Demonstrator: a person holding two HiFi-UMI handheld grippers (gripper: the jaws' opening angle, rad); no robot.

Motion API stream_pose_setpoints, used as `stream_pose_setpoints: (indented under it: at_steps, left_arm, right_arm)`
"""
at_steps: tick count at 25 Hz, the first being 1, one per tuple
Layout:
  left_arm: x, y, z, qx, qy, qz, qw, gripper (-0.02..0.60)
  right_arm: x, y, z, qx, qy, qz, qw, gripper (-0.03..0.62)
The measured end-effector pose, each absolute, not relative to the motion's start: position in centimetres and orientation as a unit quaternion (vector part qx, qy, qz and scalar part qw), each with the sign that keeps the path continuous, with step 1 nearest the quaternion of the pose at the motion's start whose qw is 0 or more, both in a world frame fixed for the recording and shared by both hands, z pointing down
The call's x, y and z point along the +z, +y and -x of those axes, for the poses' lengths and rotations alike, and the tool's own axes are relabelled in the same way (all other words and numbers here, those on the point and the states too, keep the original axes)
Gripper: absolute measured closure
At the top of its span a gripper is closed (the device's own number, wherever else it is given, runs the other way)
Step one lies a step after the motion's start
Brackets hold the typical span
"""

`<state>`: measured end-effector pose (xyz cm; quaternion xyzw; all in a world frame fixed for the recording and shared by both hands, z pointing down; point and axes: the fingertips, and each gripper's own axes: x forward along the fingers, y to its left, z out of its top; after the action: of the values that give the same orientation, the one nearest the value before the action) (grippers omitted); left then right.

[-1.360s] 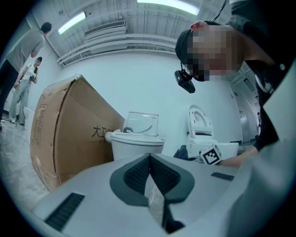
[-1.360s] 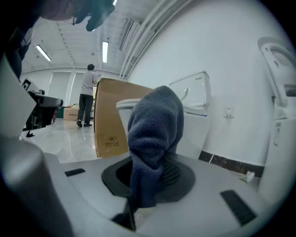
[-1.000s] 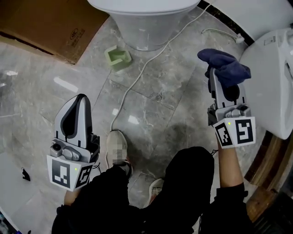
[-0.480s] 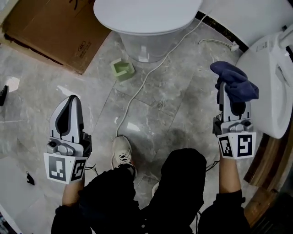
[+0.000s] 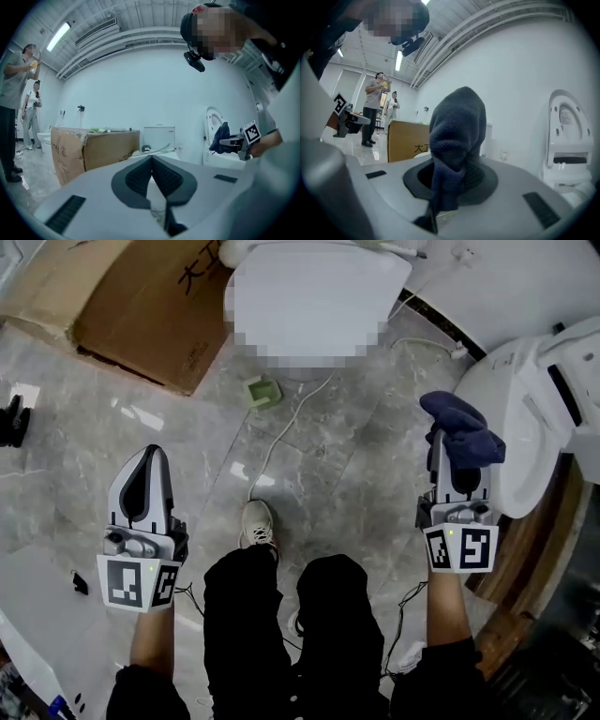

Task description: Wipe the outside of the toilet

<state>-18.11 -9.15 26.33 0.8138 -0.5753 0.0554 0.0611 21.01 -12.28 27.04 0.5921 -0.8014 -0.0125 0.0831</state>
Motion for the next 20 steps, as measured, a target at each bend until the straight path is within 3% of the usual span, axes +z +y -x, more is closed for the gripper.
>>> stream_pose_setpoints:
  at_steps: [20]
  left_arm:
    - [-5.6, -7.9, 19.2, 0.047, -0.591, -0.797, 0.114, 0.572]
  right_arm:
    - [-7.2, -9.8, -18.5, 0.004, -0.810, -0.579, 0.091, 0.525]
